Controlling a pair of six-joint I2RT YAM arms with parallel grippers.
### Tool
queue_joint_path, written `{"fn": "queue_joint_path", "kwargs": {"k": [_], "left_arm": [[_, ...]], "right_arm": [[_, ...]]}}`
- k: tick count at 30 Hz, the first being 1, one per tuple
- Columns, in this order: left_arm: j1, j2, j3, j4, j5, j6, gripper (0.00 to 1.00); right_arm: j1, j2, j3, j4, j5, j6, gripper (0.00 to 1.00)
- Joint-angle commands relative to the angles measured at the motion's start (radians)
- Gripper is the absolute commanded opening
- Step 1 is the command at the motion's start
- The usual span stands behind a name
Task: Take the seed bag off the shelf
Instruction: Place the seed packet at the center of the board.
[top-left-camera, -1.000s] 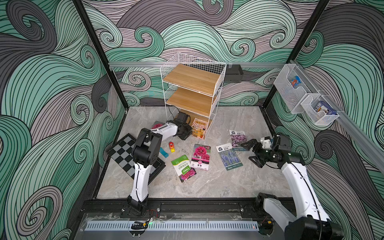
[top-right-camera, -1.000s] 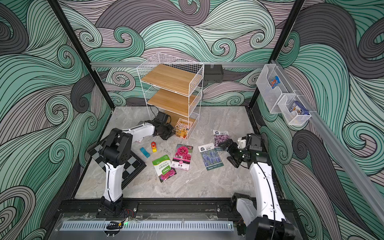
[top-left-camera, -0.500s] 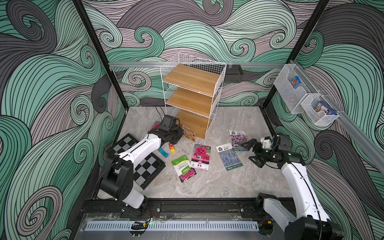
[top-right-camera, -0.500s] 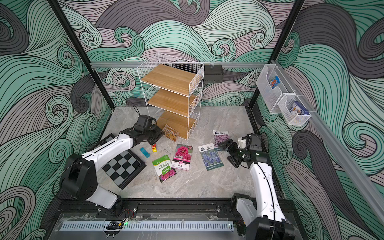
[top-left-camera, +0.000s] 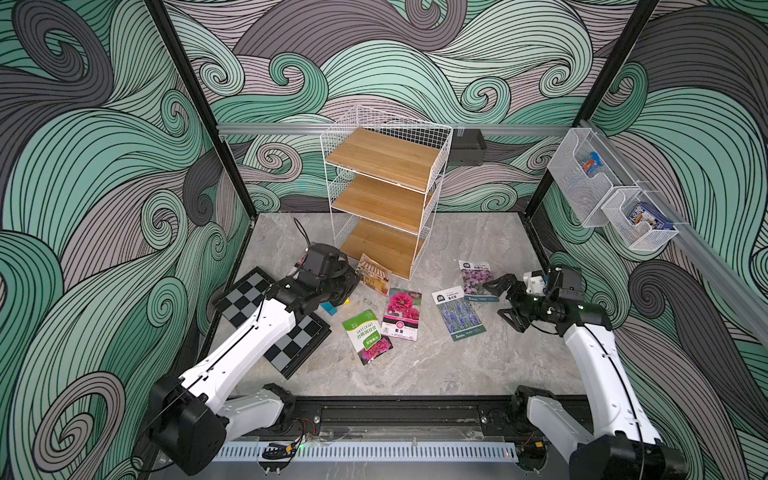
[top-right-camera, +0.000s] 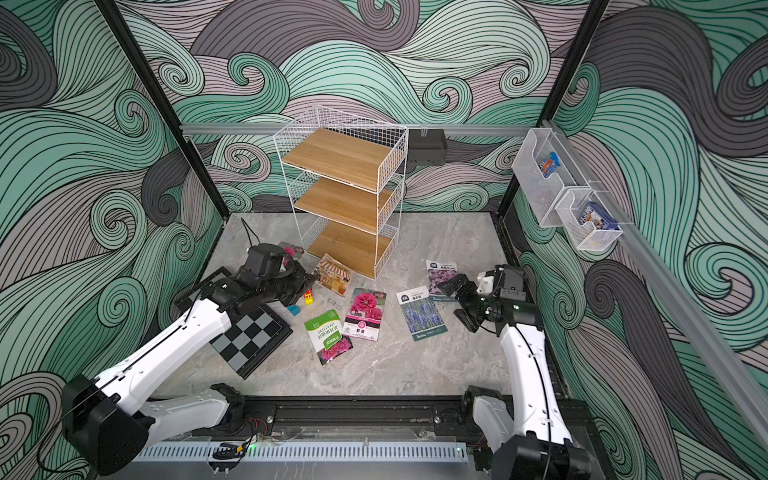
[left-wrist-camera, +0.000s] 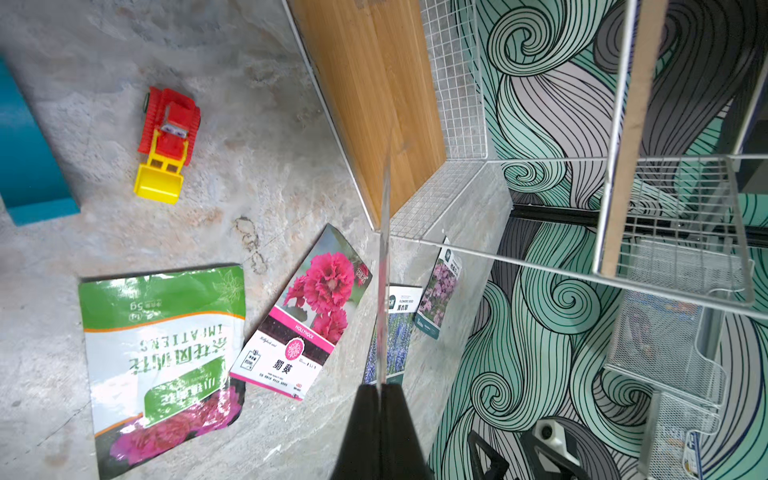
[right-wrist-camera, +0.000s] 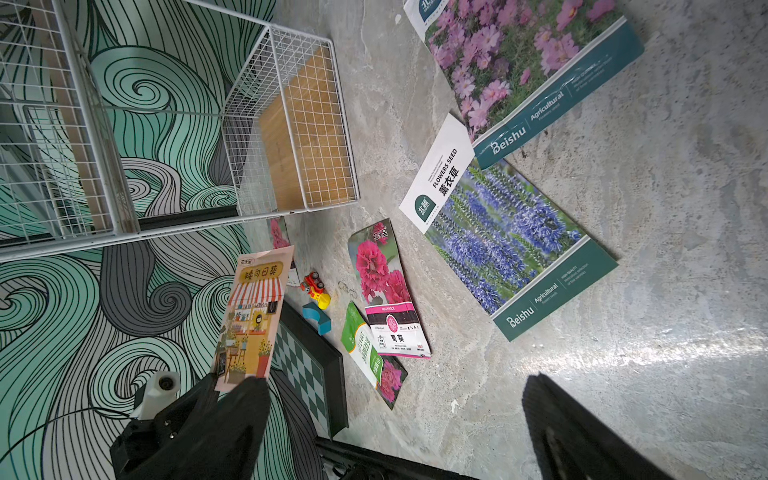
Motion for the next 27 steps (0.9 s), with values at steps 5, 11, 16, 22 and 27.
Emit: {"fn": "queue_joint_path", "kwargs": {"k": [5,11,16,22,27], "left_arm": [[-0.008,-0.043,-0.083,-0.048,-0.052,-0.024,0.00],[-0.007,0.021,-0.141,0.049,-0.070,-0.001,0.00],[-0.011,0.075,-0.150,0.060,-0.088,-0.025,0.00],[-0.010,0.155,-0.181,0.114,-0.106,-0.062,0.00],[-0.008,0.269,-0.145,0.148,-0.101,-0.050,0.00]], "right_arm": [[0.006,-0.032,-0.001,0.002,-0.013,0.020,0.99],[0.006,-0.057,-0.016,-0.001,-0.016,0.030,0.99],[0.005,-0.071,-0.029,0.000,-0.019,0.034,0.99],[0.006,-0.071,-0.033,0.000,-0.021,0.034,0.99],[0.006,-0.068,-0.033,-0.001,-0.018,0.030,0.99]]}}
